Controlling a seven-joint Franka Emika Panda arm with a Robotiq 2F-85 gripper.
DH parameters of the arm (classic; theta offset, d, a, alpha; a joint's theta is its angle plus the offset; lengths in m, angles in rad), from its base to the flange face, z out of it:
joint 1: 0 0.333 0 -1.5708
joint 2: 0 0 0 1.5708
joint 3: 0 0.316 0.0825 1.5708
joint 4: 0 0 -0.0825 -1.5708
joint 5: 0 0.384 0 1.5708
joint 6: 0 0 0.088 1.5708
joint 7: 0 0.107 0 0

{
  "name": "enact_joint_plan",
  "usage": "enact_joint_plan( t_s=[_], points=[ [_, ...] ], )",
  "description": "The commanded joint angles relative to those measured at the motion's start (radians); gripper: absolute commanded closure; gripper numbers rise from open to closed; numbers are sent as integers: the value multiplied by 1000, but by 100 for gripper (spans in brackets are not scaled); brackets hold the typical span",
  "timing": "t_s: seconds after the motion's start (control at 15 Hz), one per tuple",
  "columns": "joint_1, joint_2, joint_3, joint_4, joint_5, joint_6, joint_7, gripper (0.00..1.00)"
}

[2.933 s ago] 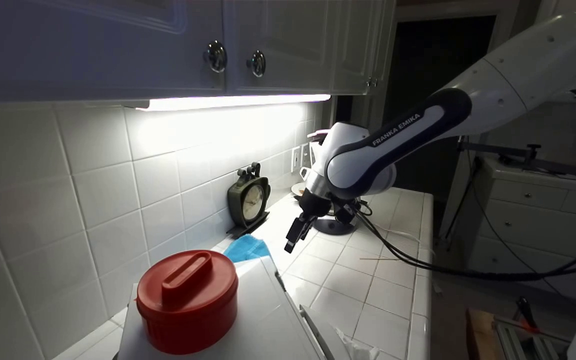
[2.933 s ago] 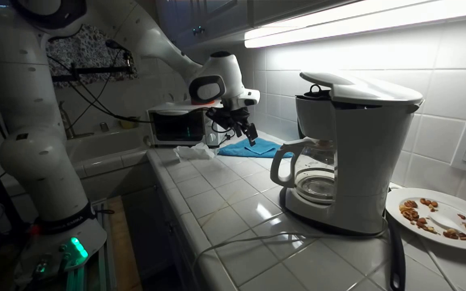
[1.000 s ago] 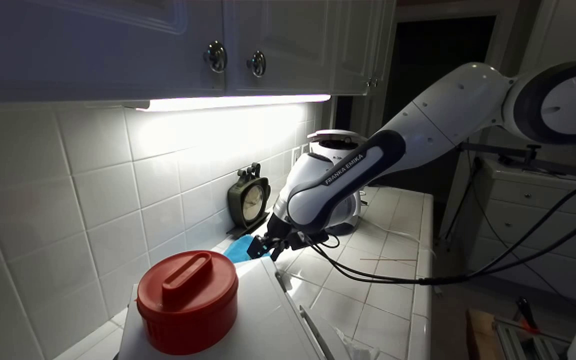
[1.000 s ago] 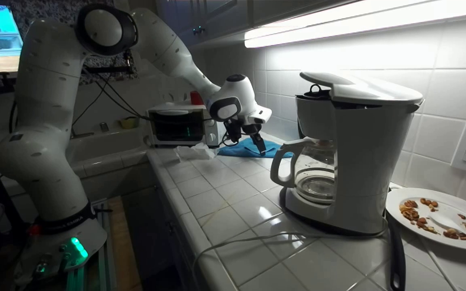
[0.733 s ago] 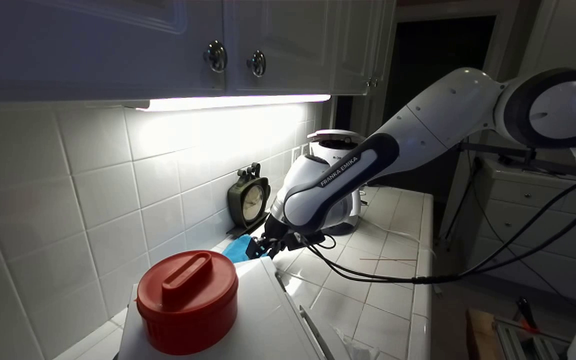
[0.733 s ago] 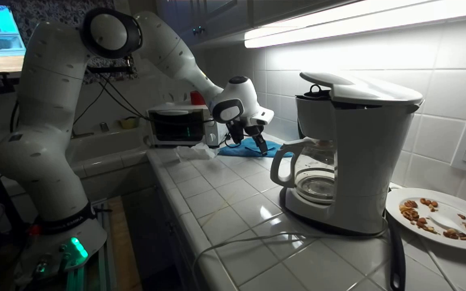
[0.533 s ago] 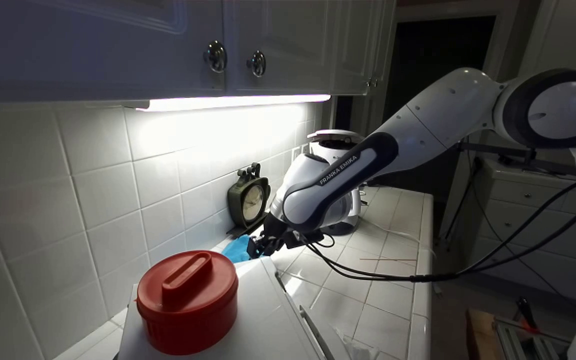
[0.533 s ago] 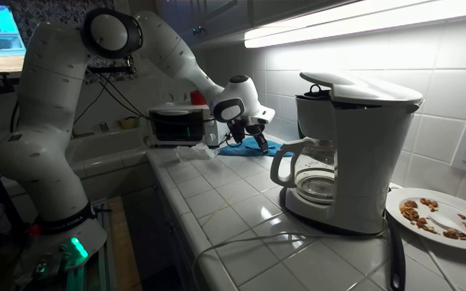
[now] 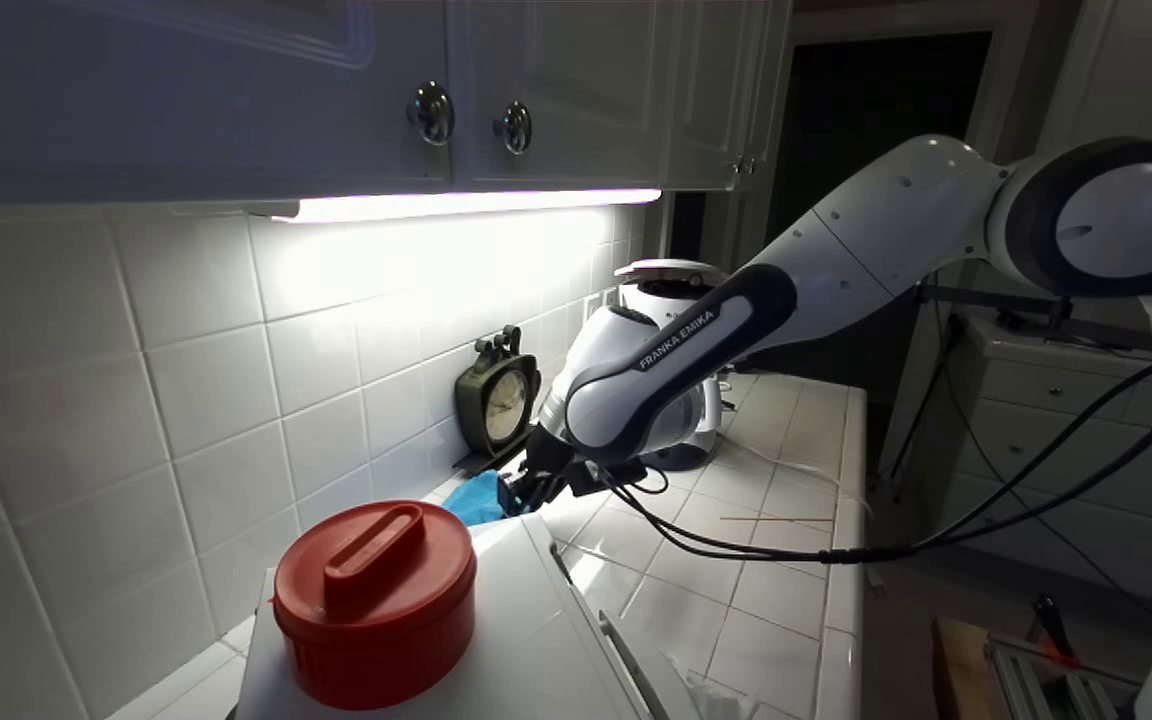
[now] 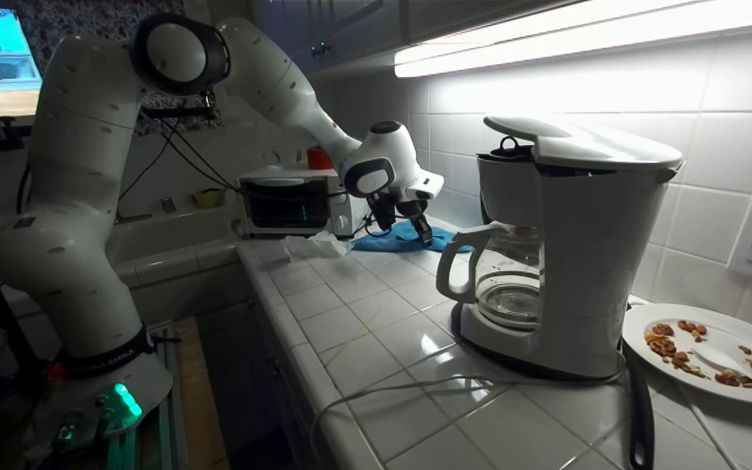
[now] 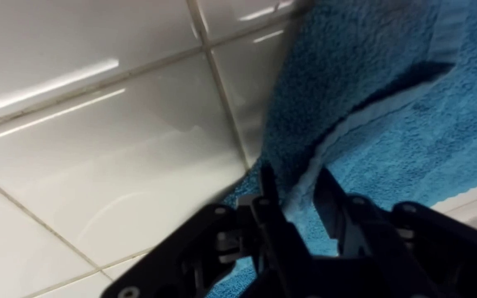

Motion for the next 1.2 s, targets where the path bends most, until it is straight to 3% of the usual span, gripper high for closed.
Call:
enact_joint_plan(
  t_s=[0.0,0.2,0.27,0.33,0.53,0.6,0.67,0.8,0.93,1.13],
  points=[
    [29,-7,-42,0,-53,-12,40,90],
    [50,-26,-79,-16,-90,-23,64,97],
    [56,-31,-89,-20,-101,-24,73,67],
    [57,-33,-94,-21,-107,-25,75,66],
    [63,-37,-108,-22,-123,-29,83,47],
    [64,-37,-109,-22,-125,-29,84,48],
    [65,-38,-111,-22,-127,-29,85,80],
    [70,-42,-115,-23,-132,-29,85,79],
    [72,-47,-116,-24,-139,-29,86,94],
    [75,-56,-116,-28,-146,-29,88,98]
  ],
)
